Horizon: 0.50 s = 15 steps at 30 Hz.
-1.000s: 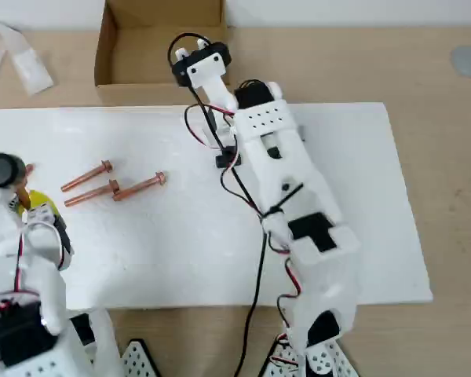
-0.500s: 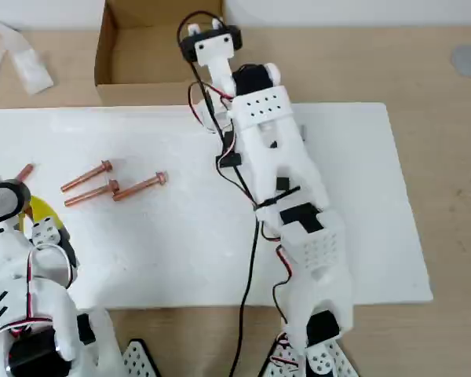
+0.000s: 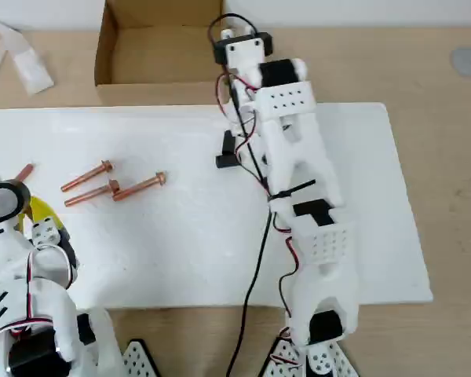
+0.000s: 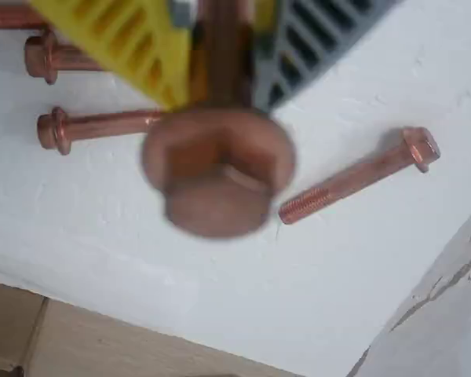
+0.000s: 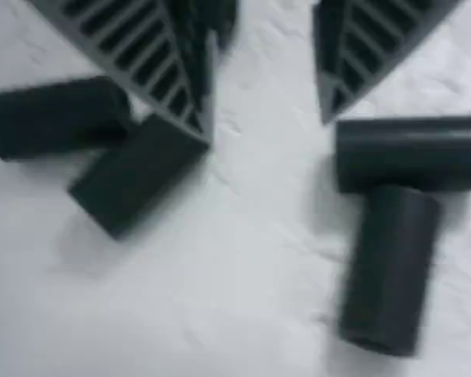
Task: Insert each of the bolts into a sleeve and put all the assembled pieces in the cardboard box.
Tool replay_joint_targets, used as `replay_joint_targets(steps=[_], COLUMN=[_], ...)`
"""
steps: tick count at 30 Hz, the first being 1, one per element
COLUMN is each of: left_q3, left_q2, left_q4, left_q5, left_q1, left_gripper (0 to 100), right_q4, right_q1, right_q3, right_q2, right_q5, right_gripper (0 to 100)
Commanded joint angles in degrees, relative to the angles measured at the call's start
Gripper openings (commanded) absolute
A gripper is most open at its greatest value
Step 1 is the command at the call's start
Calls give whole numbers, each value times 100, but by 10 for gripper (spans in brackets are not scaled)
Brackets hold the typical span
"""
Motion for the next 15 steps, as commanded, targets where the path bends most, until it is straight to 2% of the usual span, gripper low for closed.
replay_joint_targets(steps=[1, 10, 15], left_q3=[-62, -158, -114], left_q2=[-48, -57, -57], left_q4=[-97, 273, 255], left_q5=[18, 18, 18], left_q1=[18, 18, 18], left_gripper=[5, 5, 5], right_q4=[70, 229, 352], right_q1=[92, -347, -374], right_q3=[-163, -189, -101], right_q2=[-75, -136, -725], right_q5=[9, 325, 510], right_gripper=[120, 120, 120])
